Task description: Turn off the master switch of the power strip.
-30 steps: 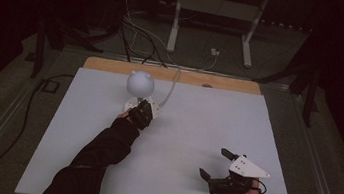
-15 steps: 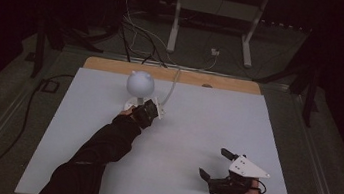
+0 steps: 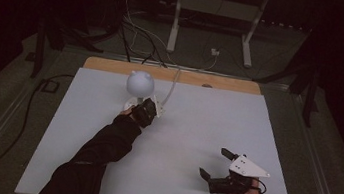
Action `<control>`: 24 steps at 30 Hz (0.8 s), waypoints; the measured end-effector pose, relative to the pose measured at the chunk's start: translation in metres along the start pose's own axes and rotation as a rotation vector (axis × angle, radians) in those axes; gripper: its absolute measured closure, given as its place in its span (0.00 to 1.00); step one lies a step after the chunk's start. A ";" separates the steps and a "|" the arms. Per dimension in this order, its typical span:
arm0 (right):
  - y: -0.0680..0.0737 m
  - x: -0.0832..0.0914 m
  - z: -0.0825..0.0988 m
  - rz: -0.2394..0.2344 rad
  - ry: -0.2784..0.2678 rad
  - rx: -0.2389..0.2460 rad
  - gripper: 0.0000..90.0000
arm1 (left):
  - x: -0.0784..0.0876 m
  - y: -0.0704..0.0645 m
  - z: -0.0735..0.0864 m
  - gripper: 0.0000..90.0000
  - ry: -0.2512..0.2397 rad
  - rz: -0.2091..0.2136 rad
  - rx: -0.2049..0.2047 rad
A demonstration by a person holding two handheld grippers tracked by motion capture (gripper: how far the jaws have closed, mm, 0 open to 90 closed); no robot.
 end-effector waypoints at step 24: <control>-0.001 0.000 0.000 0.002 -0.002 -0.008 0.00 | 0.053 -0.006 -0.014 0.65 -0.094 0.311 0.161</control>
Point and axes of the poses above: each handheld gripper's, and its own axes: x roughly backward along the jaws, z roughly out of its underside, y roughly to its left, the point moved 6 cm from there along -x, roughly forward along the jaws, and after that the axes turned 5 degrees about y, right-handed, at the moved point
